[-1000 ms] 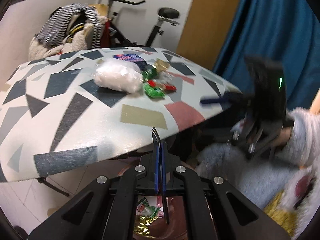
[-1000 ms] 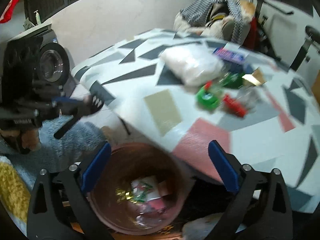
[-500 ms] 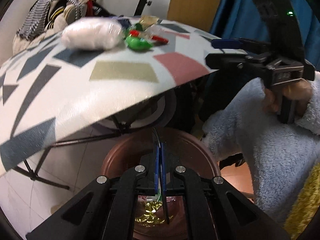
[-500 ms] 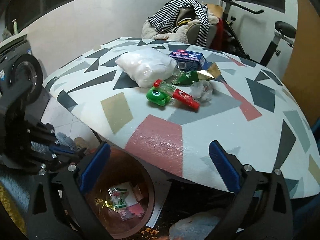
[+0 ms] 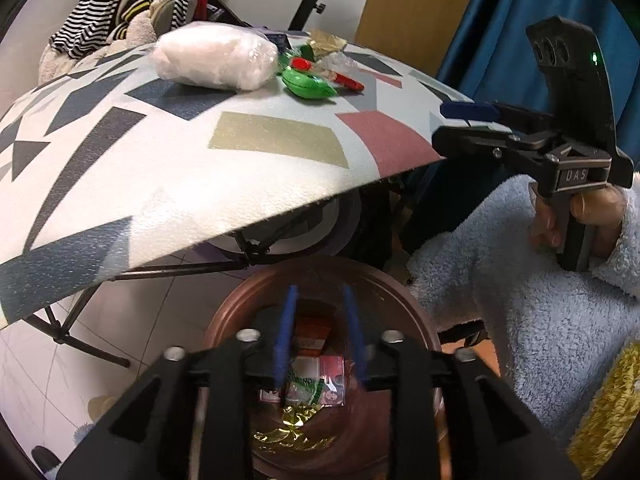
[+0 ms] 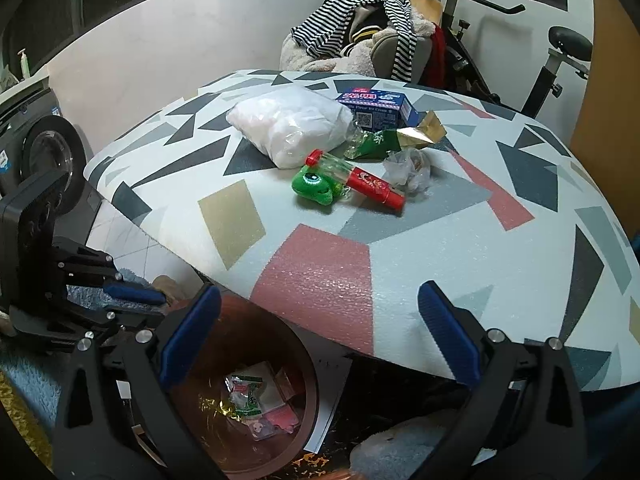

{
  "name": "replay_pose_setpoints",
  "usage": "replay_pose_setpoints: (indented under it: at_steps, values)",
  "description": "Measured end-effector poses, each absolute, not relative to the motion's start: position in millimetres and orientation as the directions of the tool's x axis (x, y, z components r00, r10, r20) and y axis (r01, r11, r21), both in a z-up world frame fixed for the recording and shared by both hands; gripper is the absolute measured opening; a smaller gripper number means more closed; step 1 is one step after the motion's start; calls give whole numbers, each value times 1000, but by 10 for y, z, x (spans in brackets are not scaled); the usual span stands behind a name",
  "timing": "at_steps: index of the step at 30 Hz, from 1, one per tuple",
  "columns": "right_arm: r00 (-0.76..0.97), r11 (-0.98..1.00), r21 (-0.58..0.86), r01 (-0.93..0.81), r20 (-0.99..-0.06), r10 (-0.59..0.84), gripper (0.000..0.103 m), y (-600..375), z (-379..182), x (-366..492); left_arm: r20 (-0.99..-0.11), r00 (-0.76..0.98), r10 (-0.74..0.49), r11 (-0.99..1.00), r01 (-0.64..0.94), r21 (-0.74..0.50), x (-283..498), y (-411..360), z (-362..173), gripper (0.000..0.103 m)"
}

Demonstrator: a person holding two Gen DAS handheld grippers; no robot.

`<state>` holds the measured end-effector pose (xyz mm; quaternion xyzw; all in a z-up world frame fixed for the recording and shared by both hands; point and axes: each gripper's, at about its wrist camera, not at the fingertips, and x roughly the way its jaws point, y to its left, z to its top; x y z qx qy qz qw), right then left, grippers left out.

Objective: Collect trash
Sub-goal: 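Lower the black spoon into the brown bin and open the left tool, then raise both tools back over the trash on the table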

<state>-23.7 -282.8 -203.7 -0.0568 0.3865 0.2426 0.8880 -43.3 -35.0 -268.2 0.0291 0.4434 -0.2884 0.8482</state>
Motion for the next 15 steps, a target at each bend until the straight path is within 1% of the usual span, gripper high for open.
replay_pose_setpoints:
  at_steps: [1, 2, 3, 5, 6, 8, 10, 15]
  values:
    - [584, 877, 89, -473, -713, 387, 97, -2836, -2040, -237, -764, 452, -461, 836, 510, -203, -437, -334, -2662, 37]
    - [586, 879, 92, -468, -713, 387, 97, -2847, -2039, -238, -756, 468, -457, 841, 503, -197, -445, -316, -2635, 49]
    - [586, 880, 93, -467, -712, 386, 97, -2852, -2039, -233, -749, 481, -456, 845, 499, -194, -452, -298, -2615, 54]
    - [587, 883, 98, -460, -712, 385, 97, -2868, -2039, -222, -727, 517, -452, 855, 482, -189, -468, -253, -2553, 74]
    - [587, 884, 100, -457, -713, 385, 97, -2875, -2039, -219, -721, 530, -446, 861, 473, -186, -472, -229, -2530, 79]
    - [585, 885, 107, -452, -714, 385, 97, -2886, -2043, -210, -707, 558, -435, 876, 445, -187, -466, -156, -2487, 93]
    - [584, 886, 109, -450, -715, 385, 97, -2889, -2044, -204, -701, 571, -428, 885, 423, -196, -447, -97, -2467, 97]
    - [578, 885, 110, -453, -719, 385, 97, -2890, -2054, -198, -693, 597, -405, 903, 378, -202, -430, 9, -2427, 97]
